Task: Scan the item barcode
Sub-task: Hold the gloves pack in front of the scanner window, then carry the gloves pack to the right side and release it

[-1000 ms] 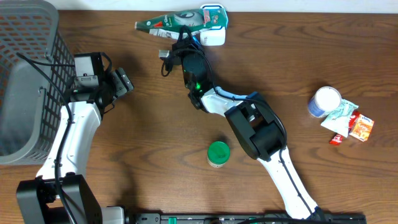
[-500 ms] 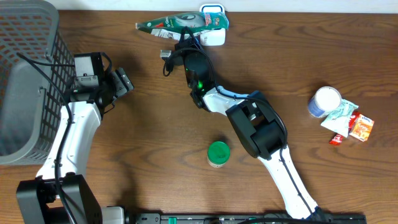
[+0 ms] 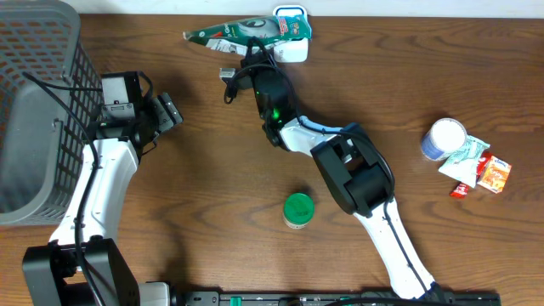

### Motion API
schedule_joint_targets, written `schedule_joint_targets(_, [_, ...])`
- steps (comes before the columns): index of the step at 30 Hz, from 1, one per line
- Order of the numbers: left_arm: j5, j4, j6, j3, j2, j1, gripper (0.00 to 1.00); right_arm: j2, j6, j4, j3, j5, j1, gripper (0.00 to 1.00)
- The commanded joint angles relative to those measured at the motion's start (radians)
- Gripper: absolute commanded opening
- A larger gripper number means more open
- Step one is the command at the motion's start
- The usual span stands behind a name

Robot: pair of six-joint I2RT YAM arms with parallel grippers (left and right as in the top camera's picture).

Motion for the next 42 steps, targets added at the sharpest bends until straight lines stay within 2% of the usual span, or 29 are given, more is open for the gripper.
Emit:
schedule_joint_targets(1, [-0.013,0.001,0.006,0.011,-0.001,0.002,0.89,0.012,-0.048,-0.001,0.014,-0.039,-0.005,0.01])
schedule_joint_targets(8, [-0.013,0.001,0.006,0.011,-0.001,0.002,0.89,0.012,-0.047,-0.057,0.014,-0.039,-0.007,0.01])
schedule_joint_targets(17, [-0.013,0.001,0.006,0.011,-0.001,0.002,0.89,0.012,0.031,-0.05,0.014,-0.039,-0.008,0.01])
schedule_joint_targets(21, [-0.013,0.001,0.006,0.011,-0.001,0.002,0.89,0.012,0.098,0.07,0.014,-0.028,-0.008,0.01])
schedule_joint_targets(25, [-0.013,0.001,0.006,0.011,-0.001,0.002,0.89,0.011,0.128,0.307,0.028,-0.019,-0.01,0.01])
schedule_joint_targets(28, [-0.013,0.001,0.006,0.011,-0.001,0.002,0.89,-0.006,0.166,0.332,0.053,0.024,-0.011,0.01])
schedule_joint_targets(31, [-0.013,0.001,0.006,0.011,-0.001,0.002,0.89,-0.06,0.349,0.216,0.063,0.087,-0.011,0.01])
schedule_joint_targets(38, [-0.013,0.001,0.006,0.011,-0.001,0.002,0.89,-0.303,0.916,-0.319,0.063,0.069,-0.034,0.01])
schedule_joint_targets(42, [-0.013,0.001,0.006,0.011,-0.001,0.002,0.89,-0.464,1.123,-0.546,0.063,0.016,-0.059,0.01])
